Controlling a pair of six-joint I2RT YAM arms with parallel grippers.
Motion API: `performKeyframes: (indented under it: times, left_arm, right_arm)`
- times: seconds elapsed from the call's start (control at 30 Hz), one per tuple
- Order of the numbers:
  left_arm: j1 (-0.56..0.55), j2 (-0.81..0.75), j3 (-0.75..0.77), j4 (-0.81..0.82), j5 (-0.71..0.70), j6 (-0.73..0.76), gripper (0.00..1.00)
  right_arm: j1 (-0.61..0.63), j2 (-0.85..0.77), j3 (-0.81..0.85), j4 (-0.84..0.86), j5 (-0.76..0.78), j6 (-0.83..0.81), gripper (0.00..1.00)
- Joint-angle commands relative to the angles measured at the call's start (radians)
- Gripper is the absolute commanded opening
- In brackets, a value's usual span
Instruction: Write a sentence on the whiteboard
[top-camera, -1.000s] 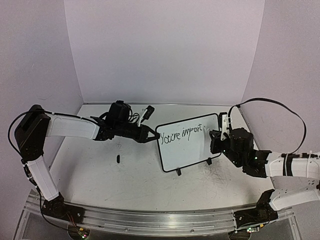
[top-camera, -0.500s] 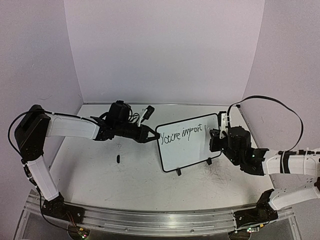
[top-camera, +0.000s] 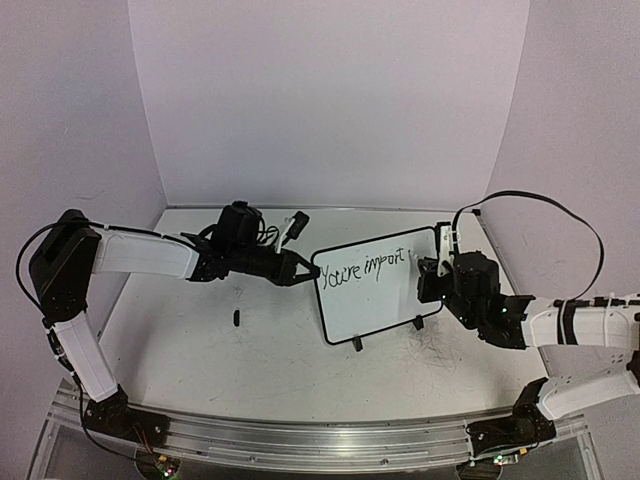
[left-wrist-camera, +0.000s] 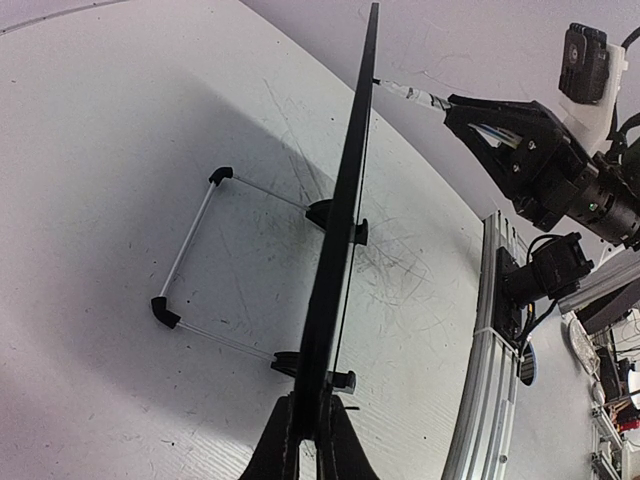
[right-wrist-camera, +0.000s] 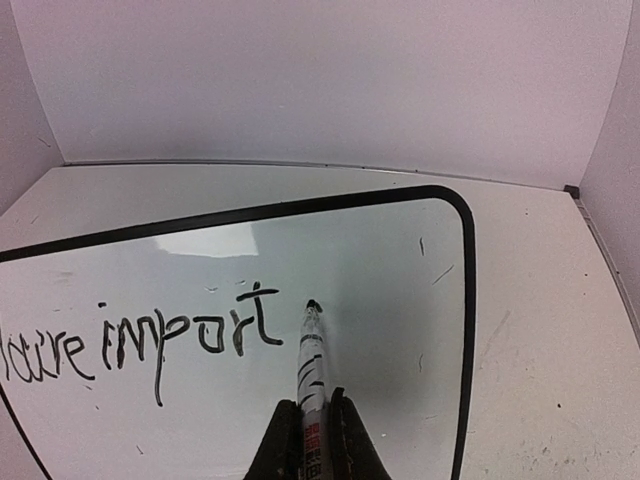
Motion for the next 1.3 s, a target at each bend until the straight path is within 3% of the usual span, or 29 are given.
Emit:
performKeyframes:
  times: [0.0,0.43,1.27]
  left_arm:
    - [-0.001,-0.017,0.0,-0.031,-0.041,0.04,0.0]
    - [-0.001,-0.018,0.0,-0.032,-0.044,0.041,0.0]
    - [-0.003,-0.018,-0.001,-0.031,-0.044,0.041,0.0]
  right_arm:
    - [-0.006,0.016,0.041,0.044,-0.021,-0.009,0.0]
    - [-0.006,0.005,0.016,-0.027,-0.063,0.034,0.0]
    - [-0.006,-0.019,0.019,-0.096,-0.008,0.052,0.0]
